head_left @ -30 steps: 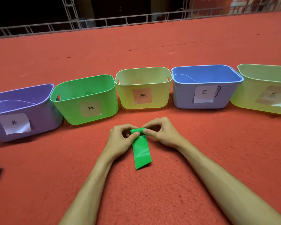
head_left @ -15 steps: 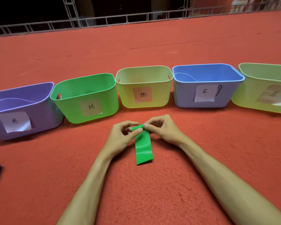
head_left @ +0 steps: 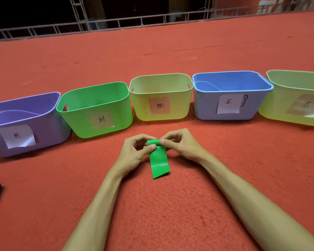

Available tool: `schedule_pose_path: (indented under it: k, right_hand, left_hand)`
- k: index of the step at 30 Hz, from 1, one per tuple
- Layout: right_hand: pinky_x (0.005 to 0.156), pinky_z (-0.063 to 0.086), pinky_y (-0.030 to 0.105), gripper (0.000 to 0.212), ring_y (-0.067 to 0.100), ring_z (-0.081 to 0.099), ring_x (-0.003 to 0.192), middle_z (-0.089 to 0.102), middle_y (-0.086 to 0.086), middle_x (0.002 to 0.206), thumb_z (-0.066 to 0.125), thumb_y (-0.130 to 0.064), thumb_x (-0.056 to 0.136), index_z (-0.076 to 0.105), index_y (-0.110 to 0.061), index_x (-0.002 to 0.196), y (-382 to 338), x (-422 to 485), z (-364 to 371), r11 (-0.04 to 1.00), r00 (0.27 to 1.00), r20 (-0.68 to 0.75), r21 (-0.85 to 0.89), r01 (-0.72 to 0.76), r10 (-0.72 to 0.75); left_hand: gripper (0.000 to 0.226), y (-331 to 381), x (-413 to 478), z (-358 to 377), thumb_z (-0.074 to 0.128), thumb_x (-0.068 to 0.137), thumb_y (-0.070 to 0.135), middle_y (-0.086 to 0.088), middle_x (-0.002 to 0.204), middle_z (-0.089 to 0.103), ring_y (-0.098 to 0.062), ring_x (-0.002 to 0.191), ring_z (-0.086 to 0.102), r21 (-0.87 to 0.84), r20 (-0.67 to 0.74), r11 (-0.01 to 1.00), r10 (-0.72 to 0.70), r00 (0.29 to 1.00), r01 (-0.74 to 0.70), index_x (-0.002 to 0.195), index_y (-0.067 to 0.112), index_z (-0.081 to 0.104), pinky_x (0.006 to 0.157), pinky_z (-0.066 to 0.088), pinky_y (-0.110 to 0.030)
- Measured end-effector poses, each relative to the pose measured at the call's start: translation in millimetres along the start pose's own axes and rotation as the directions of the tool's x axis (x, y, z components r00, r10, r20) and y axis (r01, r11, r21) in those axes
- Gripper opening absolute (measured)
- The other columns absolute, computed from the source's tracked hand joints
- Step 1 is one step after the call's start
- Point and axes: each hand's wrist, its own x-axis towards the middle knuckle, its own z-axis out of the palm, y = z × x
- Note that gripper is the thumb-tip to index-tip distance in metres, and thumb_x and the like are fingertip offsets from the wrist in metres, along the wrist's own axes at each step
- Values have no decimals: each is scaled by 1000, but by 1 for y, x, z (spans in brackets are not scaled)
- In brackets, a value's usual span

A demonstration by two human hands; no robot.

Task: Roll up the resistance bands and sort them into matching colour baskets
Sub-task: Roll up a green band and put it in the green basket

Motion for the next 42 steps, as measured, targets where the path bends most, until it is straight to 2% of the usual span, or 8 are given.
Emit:
schedule_pose_path:
  k: [4,8,12,19,27,31,36,42]
  right_hand:
    - [79,59,30,11,16,74,86,79,14,94,73,-8,95,78,0,102,0,-1,-1,999,1000,1,-9,31,-31]
    - [84,59,36,15,18,73,90,79,13,99,77,-9,92,78,-2,105,1,-1,0,998,998,9,-35,60,-59]
    - [83,56,32,16,16,70,86,78,14,97,79,-9,89,77,-3,104,4,1,2,998,999,-13,-33,51,-51]
    - [74,54,23,11,13,71,81,78,13,90,70,-8,97,75,2,99,1,1,4,999,1000,-7,30,-10,11]
    - [85,54,27,13,14,70,92,76,17,101,72,-3,95,71,4,106,-1,-2,3,998,998,5,1,58,-58]
    - [85,53,27,16,14,69,90,76,15,97,76,-8,91,71,-1,105,-1,-1,5,999,999,4,16,40,-41]
    - [80,54,32,16,19,70,80,77,24,88,73,-17,97,72,-2,102,-1,0,7,999,999,-6,34,-34,34]
    - [82,56,32,13,19,69,89,74,19,93,73,-5,94,67,-1,104,-5,-1,8,995,998,-19,77,59,-58]
  left_hand:
    - [25,1,1,1,79,89,23,-25,99,74,-17,90,66,-3,11,998,-58,998,58,113,14,76,85,52,-28]
    - [16,3,1,4,67,100,11,-4,87,78,-4,77,69,10,27,994,-106,994,106,106,-1,75,70,52,-17]
    - [14,2,1,1,71,95,8,-15,102,79,-17,93,72,9,8,998,-62,998,62,107,1,75,84,57,-26]
    - [28,-2,0,0,82,83,20,-14,103,77,-20,93,65,-15,-24,1000,-14,1000,14,109,12,76,87,52,-33]
    - [13,2,3,6,68,98,9,9,70,72,2,65,62,9,-40,996,-85,996,85,94,-1,75,60,47,-12]
    - [13,2,1,2,79,91,14,-16,91,78,-14,81,68,-2,-45,999,-47,998,47,99,4,78,76,55,-30]
    - [27,2,-1,-1,87,76,26,-17,99,77,-24,90,65,-32,-78,999,-13,997,10,98,15,79,87,51,-43]
    - [26,6,0,4,82,87,30,-2,86,76,-10,82,65,-66,-10,998,-24,1000,23,101,9,76,77,51,-23]
